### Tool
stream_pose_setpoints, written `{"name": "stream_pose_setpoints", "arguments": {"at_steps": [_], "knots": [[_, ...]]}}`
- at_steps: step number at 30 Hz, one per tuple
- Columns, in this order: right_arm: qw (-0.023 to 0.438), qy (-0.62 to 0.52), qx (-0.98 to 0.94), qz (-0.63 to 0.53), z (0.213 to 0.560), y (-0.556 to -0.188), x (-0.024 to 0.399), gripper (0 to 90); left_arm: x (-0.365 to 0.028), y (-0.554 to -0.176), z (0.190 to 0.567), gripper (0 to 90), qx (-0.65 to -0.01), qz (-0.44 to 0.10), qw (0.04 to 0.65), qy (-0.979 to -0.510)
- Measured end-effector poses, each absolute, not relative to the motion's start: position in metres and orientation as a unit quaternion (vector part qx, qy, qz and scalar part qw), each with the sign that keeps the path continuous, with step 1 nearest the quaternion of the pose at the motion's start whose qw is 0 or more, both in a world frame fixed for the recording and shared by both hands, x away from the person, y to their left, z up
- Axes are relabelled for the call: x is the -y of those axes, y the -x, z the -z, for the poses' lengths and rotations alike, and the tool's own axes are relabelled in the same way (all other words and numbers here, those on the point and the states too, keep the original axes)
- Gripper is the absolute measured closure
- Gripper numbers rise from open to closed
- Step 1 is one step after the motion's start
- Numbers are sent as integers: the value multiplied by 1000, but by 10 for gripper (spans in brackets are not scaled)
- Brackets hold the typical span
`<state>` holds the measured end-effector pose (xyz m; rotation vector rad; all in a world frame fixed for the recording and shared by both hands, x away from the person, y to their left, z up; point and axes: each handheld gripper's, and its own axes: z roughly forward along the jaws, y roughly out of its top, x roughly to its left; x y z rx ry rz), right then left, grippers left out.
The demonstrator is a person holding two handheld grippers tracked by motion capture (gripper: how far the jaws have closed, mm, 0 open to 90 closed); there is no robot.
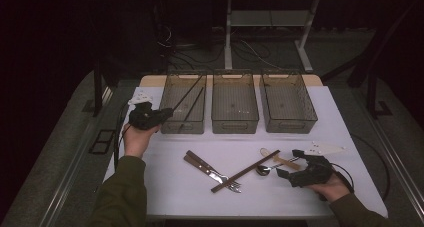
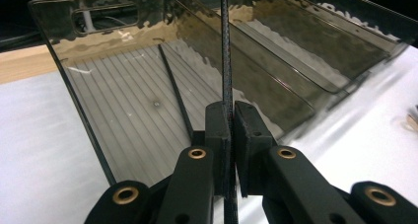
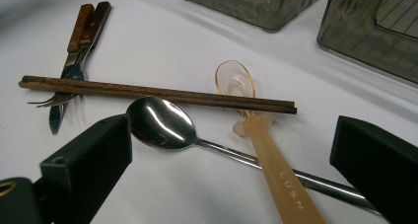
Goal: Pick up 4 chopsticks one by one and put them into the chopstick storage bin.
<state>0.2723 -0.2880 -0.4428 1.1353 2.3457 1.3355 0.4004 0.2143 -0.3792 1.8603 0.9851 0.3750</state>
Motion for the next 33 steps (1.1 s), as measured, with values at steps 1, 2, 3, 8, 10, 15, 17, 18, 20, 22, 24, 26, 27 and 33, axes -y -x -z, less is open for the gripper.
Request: {"name": "stream_pose_setpoints", "arguments": {"at_steps": [1,2,3,8,10,15,17,18,20,22,24,26,27,33], "knots": [[106,-386,-796,-453,443,-272,288,24,-214,-404,379,849,-406,-152,481,-762],[106,-386,-796,-453,443,-272,288,24,-213,-406,379,850,-410,-151,479,-761],[106,-387,-797,-453,443,-272,288,24,-212,-409,378,850,-410,-151,478,-762],[107,-385,-797,-453,443,-273,288,24,-209,-422,378,849,-417,-150,474,-760],[108,-386,-796,-454,443,-272,288,24,-207,-426,378,849,-419,-149,470,-762],[108,-385,-795,-456,442,-272,289,24,-203,-437,377,849,-425,-153,461,-764],[108,-384,-795,-456,442,-272,288,24,-201,-442,378,849,-428,-154,458,-764],[108,-384,-795,-457,442,-271,288,24,-200,-444,378,849,-429,-156,454,-765],[108,-383,-795,-458,442,-271,288,24,-198,-449,379,849,-432,-156,449,-766],[108,-383,-795,-458,442,-271,288,24,-197,-453,381,849,-435,-160,439,-770],[108,-383,-795,-458,442,-271,288,24,-196,-457,383,849,-443,-160,436,-766],[107,-383,-795,-459,442,-271,289,24,-195,-460,387,849,-450,-159,431,-766],[107,-383,-795,-459,442,-271,289,24,-195,-462,389,849,-450,-160,427,-768],[107,-383,-794,-460,442,-271,288,24,-192,-465,396,831,-463,-157,404,-773]]}}
